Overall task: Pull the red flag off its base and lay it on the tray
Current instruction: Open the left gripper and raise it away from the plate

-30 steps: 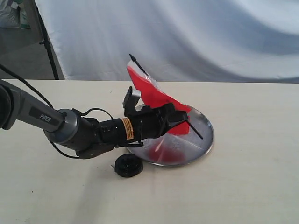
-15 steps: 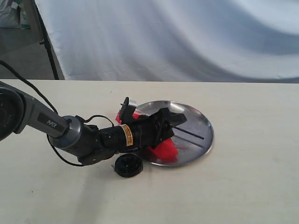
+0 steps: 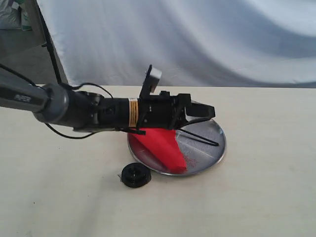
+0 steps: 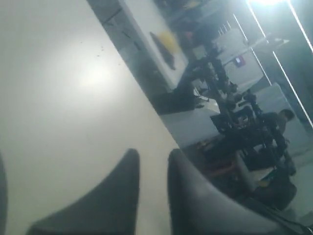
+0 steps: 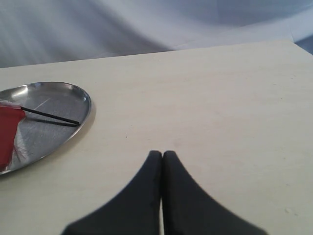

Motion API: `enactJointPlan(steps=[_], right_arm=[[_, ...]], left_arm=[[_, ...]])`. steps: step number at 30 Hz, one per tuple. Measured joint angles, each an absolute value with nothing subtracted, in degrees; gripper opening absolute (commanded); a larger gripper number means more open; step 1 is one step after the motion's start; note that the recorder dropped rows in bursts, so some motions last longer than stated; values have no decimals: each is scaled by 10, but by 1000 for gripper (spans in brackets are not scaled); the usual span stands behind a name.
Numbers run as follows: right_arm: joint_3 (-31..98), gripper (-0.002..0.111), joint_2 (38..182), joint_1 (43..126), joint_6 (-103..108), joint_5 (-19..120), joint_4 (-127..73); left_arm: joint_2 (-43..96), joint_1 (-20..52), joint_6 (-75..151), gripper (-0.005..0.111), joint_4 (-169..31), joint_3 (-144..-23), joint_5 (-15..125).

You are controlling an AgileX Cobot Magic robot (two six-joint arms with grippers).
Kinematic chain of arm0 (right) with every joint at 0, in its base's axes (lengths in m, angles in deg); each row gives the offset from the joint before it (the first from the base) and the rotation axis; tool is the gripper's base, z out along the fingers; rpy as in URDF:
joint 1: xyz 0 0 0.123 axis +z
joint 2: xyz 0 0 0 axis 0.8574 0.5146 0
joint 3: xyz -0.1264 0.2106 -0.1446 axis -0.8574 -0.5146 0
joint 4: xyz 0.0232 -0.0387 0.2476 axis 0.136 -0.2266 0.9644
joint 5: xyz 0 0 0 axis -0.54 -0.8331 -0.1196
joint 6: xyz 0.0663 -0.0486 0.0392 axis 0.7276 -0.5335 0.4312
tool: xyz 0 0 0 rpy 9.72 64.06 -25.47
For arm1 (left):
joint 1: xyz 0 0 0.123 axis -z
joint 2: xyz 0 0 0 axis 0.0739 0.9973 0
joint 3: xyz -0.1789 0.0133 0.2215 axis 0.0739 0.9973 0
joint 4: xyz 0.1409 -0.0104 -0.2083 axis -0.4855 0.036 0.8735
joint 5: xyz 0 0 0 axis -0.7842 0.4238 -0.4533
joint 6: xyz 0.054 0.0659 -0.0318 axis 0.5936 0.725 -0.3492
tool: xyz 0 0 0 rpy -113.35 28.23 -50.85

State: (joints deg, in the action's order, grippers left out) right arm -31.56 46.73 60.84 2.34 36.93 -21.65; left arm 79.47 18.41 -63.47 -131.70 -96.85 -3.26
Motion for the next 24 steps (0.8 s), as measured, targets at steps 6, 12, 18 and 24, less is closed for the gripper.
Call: enactJointPlan(steps=[6, 12, 18, 24], right_arm=[[-316, 0, 467, 608, 23, 369, -217], [-316, 0, 467, 608, 23, 369, -217], [-316, 0, 467, 608, 23, 369, -217], [-316, 0, 467, 608, 23, 369, -217]], left_arm=[[612, 183, -771, 0, -1629, -965, 105], [423, 183, -822, 0, -1683, -862, 228], [250, 183, -821, 0, -1684, -749, 372], [68, 183, -755, 0, -1685, -631, 532]])
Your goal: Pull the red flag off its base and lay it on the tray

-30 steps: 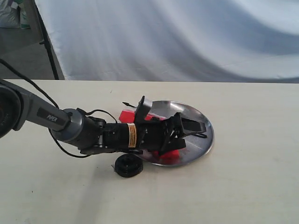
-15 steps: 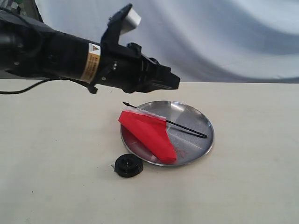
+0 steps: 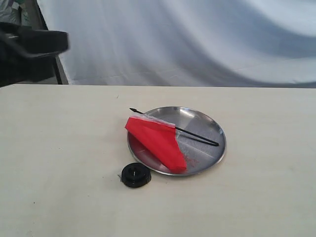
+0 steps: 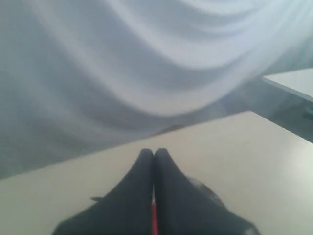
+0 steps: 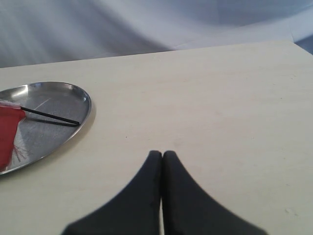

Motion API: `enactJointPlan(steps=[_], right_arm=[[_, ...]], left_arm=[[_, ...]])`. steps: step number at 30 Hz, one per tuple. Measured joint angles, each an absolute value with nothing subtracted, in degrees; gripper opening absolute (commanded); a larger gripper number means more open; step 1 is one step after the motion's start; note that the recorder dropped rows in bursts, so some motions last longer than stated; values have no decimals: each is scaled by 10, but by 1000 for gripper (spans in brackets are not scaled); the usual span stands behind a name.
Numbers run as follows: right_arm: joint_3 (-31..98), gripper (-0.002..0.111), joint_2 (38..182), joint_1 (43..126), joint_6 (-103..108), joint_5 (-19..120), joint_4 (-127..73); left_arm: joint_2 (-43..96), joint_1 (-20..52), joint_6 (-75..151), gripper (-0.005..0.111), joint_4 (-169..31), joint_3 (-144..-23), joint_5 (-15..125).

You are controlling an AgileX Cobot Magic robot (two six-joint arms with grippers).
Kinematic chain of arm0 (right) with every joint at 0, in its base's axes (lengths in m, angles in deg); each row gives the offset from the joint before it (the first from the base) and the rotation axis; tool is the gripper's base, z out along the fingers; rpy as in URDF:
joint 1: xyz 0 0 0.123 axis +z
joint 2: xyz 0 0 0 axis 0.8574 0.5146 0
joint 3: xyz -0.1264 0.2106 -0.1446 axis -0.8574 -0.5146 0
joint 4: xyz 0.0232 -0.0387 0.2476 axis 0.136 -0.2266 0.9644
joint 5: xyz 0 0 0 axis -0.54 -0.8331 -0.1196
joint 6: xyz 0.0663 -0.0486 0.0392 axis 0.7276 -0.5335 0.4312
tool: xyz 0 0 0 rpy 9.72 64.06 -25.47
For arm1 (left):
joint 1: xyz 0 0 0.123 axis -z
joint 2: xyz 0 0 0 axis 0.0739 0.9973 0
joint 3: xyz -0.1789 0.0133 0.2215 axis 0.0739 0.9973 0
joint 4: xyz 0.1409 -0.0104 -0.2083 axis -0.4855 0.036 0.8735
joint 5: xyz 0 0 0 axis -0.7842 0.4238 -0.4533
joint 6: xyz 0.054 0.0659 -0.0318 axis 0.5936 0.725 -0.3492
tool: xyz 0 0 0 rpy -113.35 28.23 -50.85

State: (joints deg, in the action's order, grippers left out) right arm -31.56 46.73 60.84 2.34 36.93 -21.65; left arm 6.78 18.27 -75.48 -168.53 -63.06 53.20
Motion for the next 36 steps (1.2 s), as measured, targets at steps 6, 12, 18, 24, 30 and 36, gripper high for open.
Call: enactJointPlan(steps=[6, 12, 18, 24, 30, 36], right_arm=[[-316, 0, 467, 608, 23, 369, -217], [-316, 0, 467, 608, 23, 369, -217], [-316, 0, 467, 608, 23, 369, -217], [-316, 0, 467, 608, 23, 369, -217], [-316, 0, 467, 608, 23, 369, -217], [-316, 0, 467, 608, 23, 369, -217]], left_arm=[[-95, 183, -614, 0, -1685, -559, 618], [-200, 183, -565, 0, -1685, -547, 620], [-248, 183, -468, 0, -1685, -547, 547], [-251, 183, -343, 0, -1684, -547, 461], [-251, 183, -549, 0, -1685, -547, 471], [-251, 183, -858, 0, -1685, -547, 458]])
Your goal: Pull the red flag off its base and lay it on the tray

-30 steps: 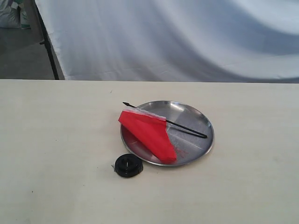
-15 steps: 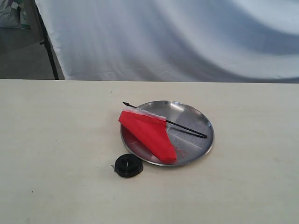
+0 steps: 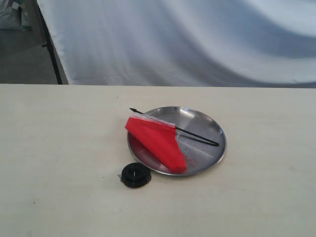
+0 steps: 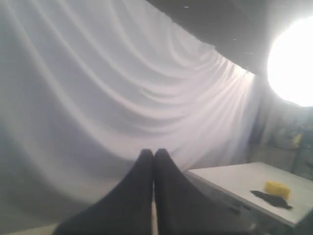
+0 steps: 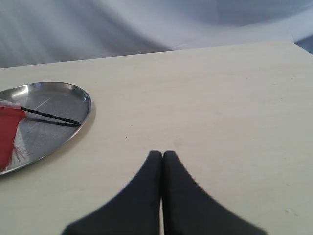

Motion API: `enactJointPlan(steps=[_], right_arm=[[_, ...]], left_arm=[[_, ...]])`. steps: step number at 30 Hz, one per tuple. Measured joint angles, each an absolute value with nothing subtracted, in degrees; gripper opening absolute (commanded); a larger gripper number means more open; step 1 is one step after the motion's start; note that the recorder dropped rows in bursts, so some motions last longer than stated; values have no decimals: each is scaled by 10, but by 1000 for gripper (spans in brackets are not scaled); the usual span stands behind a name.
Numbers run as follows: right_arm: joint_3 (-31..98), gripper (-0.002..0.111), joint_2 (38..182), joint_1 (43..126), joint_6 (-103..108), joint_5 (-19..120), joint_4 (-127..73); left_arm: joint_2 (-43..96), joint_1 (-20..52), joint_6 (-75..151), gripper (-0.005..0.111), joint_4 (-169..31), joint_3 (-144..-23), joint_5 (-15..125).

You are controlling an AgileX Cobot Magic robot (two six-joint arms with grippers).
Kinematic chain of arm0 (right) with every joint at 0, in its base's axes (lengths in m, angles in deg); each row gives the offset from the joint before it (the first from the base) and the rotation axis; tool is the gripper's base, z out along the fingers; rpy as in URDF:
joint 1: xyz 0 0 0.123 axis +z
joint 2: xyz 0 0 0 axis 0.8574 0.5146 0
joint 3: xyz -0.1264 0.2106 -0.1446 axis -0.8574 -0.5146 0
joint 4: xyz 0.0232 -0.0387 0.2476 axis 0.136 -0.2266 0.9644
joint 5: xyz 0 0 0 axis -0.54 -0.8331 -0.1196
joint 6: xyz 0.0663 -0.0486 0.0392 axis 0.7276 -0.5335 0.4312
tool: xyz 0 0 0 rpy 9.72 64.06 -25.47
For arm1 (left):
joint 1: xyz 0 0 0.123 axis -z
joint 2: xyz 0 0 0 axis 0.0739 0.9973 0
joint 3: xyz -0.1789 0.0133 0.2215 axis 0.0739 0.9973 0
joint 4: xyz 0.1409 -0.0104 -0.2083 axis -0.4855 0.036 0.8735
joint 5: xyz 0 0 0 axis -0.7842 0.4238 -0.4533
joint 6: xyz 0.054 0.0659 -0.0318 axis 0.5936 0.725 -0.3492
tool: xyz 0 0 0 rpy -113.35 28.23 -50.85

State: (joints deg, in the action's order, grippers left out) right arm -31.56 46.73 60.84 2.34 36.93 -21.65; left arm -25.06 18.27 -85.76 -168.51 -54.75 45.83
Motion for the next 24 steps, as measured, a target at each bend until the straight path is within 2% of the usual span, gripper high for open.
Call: enactJointPlan(steps=[14, 24], right_arm=[[-316, 0, 467, 608, 23, 369, -217], [-316, 0, 467, 608, 23, 369, -217]], left_arm=[[-251, 183, -894, 0, -1686, -547, 166], [-251, 183, -894, 0, -1687, -547, 132]])
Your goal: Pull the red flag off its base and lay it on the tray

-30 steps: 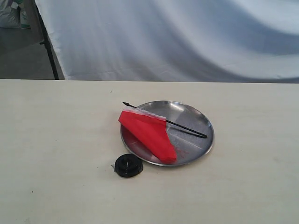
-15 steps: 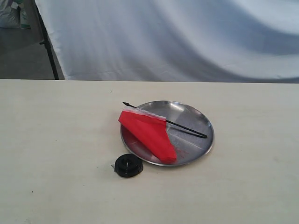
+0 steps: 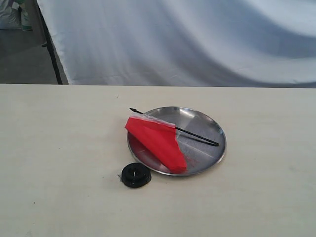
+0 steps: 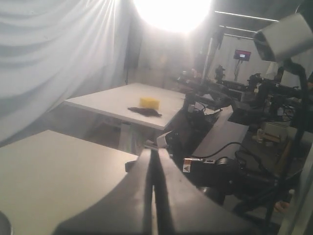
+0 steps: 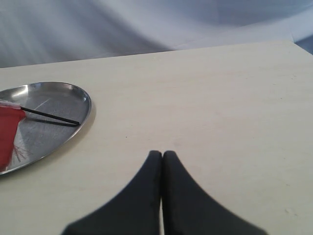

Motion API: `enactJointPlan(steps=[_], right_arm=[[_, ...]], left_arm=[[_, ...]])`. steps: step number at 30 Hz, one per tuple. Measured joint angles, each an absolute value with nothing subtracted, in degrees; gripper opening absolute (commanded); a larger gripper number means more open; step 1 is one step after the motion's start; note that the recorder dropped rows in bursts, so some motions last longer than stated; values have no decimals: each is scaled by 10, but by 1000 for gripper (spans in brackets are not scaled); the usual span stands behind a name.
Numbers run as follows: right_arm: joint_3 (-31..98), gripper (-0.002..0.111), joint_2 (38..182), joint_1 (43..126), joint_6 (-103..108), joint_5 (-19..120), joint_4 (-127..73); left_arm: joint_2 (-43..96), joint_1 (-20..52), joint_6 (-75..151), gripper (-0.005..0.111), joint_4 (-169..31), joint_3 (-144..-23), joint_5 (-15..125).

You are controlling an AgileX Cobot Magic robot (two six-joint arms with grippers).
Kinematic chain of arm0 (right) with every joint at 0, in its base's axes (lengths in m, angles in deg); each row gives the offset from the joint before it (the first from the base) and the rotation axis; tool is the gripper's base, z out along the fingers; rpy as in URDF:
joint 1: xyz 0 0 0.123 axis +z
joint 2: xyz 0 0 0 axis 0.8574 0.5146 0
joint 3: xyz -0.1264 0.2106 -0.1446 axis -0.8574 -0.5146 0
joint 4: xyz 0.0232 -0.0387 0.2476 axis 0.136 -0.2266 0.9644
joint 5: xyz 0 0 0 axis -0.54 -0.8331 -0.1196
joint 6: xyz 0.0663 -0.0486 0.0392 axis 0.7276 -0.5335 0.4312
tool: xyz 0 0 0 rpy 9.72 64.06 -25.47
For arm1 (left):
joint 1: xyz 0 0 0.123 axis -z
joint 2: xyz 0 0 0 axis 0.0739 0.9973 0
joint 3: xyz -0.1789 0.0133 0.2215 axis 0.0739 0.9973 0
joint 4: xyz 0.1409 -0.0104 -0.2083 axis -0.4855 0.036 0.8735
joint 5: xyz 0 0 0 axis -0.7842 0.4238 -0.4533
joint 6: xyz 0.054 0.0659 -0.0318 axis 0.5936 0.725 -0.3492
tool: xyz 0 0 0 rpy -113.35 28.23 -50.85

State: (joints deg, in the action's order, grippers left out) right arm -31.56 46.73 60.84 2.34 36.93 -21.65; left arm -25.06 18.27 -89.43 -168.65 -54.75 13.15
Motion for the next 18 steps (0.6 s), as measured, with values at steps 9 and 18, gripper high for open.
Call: enactJointPlan(steps=[9, 18], right_arm=[[-316, 0, 467, 608, 23, 369, -217], [-316, 0, 467, 608, 23, 369, -217]], left_arm=[[-251, 183, -894, 0, -1687, -547, 136], [-251, 183, -894, 0, -1687, -547, 509]])
